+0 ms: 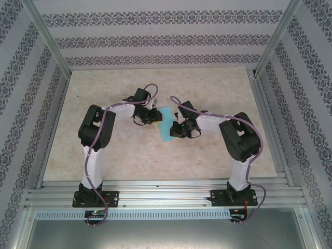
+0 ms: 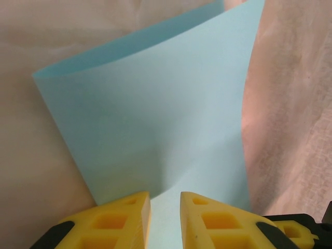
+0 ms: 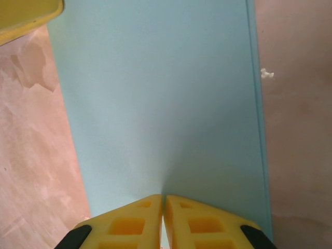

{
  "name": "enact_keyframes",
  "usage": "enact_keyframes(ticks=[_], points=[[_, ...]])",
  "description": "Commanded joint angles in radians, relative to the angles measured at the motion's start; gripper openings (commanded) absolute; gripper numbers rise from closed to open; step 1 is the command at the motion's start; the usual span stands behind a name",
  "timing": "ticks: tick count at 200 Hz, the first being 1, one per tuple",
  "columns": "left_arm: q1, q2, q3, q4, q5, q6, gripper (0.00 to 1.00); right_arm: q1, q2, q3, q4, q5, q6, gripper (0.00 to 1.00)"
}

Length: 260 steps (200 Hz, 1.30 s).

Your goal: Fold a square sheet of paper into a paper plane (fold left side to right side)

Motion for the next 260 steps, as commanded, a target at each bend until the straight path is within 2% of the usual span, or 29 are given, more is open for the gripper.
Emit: enact_keyframes(ticks=[1,103,208,230,260], points=[[0.054,0.044,0.043,-0.032,-0.098,0.053,0.24,0.014,0.064,-0.038,-0.141,0.12,-0.034,0.13],[0.078,0.171,0.268,-0.147,-0.25,0.115,0.24,0.022,0.061,-0.04,-0.142,0.123,-0.028,0.13],[0.148,0.25,0.419,-0.156,-0.217,0.091,0.27,0.026,0.055,-0.049,-0.137,0.117,-0.022,0.13],[0.161,0.218,0.404,-0.139,-0.215,0.097,0.27,0.025,0.052,-0.05,-0.132,0.11,-0.021,0.13],[0.162,0.057,0.277,-0.084,-0.218,0.121,0.27,0.027,0.049,-0.046,-0.114,0.095,-0.013,0.13]])
